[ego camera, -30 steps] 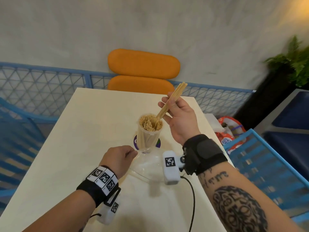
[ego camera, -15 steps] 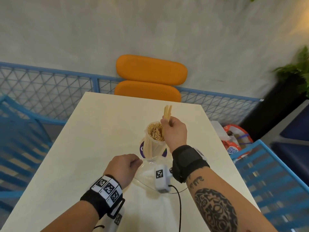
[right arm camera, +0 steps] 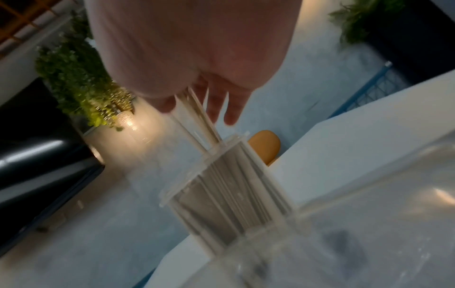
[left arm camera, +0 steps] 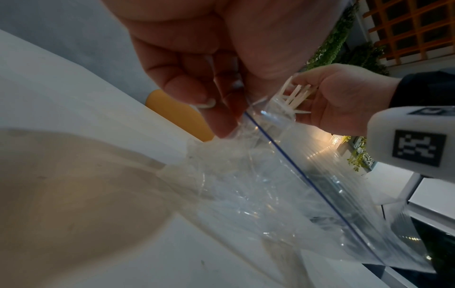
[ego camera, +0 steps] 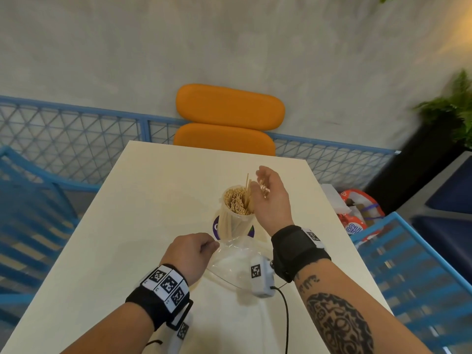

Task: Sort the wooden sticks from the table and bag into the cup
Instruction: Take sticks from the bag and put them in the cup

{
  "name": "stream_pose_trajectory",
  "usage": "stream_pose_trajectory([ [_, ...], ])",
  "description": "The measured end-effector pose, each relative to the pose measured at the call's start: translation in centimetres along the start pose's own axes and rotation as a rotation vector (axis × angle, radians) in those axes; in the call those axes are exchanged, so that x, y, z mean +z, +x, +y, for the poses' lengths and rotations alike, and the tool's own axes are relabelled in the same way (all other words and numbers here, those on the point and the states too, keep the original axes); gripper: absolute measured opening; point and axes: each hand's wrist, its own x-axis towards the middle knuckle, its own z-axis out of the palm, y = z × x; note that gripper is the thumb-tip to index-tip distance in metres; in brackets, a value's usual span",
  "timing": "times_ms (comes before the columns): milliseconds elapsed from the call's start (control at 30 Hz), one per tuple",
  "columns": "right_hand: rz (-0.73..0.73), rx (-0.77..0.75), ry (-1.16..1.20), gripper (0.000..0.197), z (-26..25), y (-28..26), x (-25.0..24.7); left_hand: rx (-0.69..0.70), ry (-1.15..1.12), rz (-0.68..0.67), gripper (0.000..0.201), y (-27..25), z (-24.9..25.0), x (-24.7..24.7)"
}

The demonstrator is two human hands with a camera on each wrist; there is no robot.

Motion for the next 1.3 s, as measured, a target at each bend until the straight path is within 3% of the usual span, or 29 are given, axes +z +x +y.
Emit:
stream_pose_trajectory([
  [133, -0.164, -0.24, -0.354, 0.048, 0.8, -0.4, 0.3, 0.0, 0.011, 0.001, 0.024, 0.1, 0.1, 0.1],
  [267, -0.385, -0.159, -0.633, 0.064, 1.9, -0.9, 0.9, -0.016, -0.01, -0.003, 0.024, 0.2, 0.1, 0.1],
  [333, -0.397, -0.168, -0.63, 0.067, 1.9, -1.0, 0.7, -0.018, -0.015, -0.005, 0.025, 0.2, 0.0, 0.1],
  [467, -0.26, -0.305, -0.568, 0.067, 1.4, -0.8, 0.3, -0.017, -0.008, 0.006, 0.025, 0.1, -0.2, 0.2],
  [633, -0.511, -0.189, -0.811, 0.07, 2.0, -0.9, 0.8, -0.028, 0.0, -0.003, 0.025, 0.1, 0.0, 0.1],
  [767, -0.416, -0.233, -0.718, 0.07, 2.1, -1.0, 0.6, -0.034, 0.001, -0.001, 0.026, 0.2, 0.1, 0.0],
  [900, -0.537, -0.185, -0.901, 0.078, 2.2, -1.1, 1.0, -0.039, 0.014, 0.006, 0.027, 0.1, 0.1, 0.0],
  [1300, -0.533, -0.18, -0.858, 0.077, 2.5, -2.2, -0.8, -0.04, 0.041, 0.021, 0.027, -0.3, 0.2, -0.2],
])
